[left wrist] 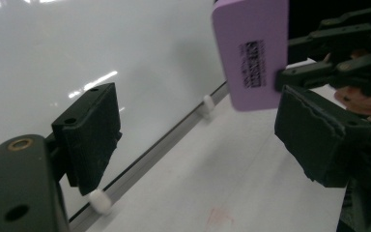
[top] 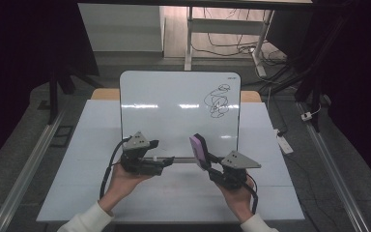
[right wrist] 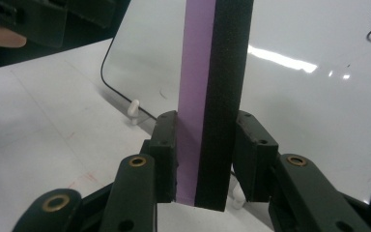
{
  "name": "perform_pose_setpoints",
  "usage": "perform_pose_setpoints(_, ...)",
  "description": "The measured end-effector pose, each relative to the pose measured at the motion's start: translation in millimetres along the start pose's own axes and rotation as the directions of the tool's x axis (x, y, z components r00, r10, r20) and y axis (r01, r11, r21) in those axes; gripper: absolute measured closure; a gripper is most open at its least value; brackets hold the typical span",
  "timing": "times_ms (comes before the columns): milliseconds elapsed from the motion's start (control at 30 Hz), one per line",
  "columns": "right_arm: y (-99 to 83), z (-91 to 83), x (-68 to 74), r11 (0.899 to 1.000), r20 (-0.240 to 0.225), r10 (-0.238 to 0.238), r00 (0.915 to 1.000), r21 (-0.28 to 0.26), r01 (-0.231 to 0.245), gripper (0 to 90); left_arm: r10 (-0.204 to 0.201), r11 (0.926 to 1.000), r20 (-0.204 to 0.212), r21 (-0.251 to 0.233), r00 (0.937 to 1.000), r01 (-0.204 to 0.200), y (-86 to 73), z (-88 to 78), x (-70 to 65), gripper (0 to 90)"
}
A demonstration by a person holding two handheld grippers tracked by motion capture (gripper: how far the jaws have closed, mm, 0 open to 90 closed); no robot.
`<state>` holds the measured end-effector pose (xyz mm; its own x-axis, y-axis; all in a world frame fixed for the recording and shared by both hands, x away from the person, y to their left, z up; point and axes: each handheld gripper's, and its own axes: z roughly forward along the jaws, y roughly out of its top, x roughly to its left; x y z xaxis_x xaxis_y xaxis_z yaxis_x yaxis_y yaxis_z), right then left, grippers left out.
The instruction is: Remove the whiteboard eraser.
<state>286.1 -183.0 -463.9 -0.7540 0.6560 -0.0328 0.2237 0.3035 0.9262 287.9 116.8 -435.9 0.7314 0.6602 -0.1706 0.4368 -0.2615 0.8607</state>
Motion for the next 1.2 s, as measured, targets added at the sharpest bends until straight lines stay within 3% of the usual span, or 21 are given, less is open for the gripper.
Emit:
perform_pose_setpoints(467, -1.9, 9.8, 13.5, 0.999, -0.052, -0.038, 0.9979, 0.004, 0.038, 64.1, 0.013, 0.9998, 0.057, 0.013, 0.9983, -0.014, 12.2, 21.2, -12.7, 17.9)
perform_pose_setpoints(867, -4.8, 13.4, 17.6, 0.996, -0.106, -0.087, 0.9906, -0.015, 0.086, 64.1, -0.023, 0.9996, 0.123, 0.019, 0.9922, 0.021, 15.0, 32.1, -8.6, 21.2)
perform_pose_setpoints(1133, -5.3, 14.6, 19.7, 0.991, -0.133, -0.131, 0.9824, -0.020, 0.129, 64.1, -0.039, 0.9990, 0.168, 0.028, 0.9850, 0.034, 15.4, 36.2, -7.0, 30.4)
perform_pose_setpoints(1200, -5.0, 14.5, 20.0, 0.989, -0.141, -0.147, 0.9791, -0.018, 0.146, 64.1, -0.037, 0.9990, 0.167, 0.030, 0.9853, 0.032, 15.3, 36.7, -7.3, 37.3)
